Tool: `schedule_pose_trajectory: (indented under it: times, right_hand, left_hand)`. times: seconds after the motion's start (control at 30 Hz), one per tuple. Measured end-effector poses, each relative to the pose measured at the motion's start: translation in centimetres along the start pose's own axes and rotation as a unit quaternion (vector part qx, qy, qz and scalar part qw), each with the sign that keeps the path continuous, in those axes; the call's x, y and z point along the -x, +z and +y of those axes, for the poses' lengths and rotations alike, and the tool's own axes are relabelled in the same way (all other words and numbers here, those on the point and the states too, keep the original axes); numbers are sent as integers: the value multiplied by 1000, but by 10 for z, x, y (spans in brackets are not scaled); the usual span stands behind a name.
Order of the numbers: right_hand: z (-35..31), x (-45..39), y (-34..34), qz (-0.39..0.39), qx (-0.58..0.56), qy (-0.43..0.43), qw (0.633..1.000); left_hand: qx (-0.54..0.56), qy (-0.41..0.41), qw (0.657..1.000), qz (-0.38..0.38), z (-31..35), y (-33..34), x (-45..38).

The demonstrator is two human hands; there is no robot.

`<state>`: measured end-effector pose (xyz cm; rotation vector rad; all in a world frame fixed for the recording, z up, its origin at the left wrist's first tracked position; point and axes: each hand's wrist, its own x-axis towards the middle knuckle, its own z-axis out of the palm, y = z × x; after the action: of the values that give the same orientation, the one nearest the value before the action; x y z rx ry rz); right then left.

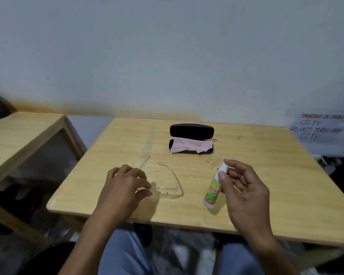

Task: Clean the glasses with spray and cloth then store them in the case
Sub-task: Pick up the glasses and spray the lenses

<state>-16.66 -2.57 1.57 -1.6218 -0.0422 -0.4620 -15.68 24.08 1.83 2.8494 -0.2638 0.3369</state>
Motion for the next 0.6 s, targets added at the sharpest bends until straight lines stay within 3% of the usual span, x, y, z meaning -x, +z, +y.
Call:
schedule_pose_trajectory:
  times: [0.17,0.27,0.4,0.6]
  right_hand:
    - [-4,-7,1,-37,-36,36,998]
    - [-10,-13,3,-50,-70,68,994]
    - [-23,-18,9,-57,-130,94,985]
    - [-43,-27,14,-57,-146,65,986]
  left_hand:
    - [12,6,1000,-12,4,-1,-7]
    - [105,-26,994,24,14,-13,-13]
    - [296,-101,949,39,28,-34,-26]
    - [464,-154,871,52,46,-48,-43]
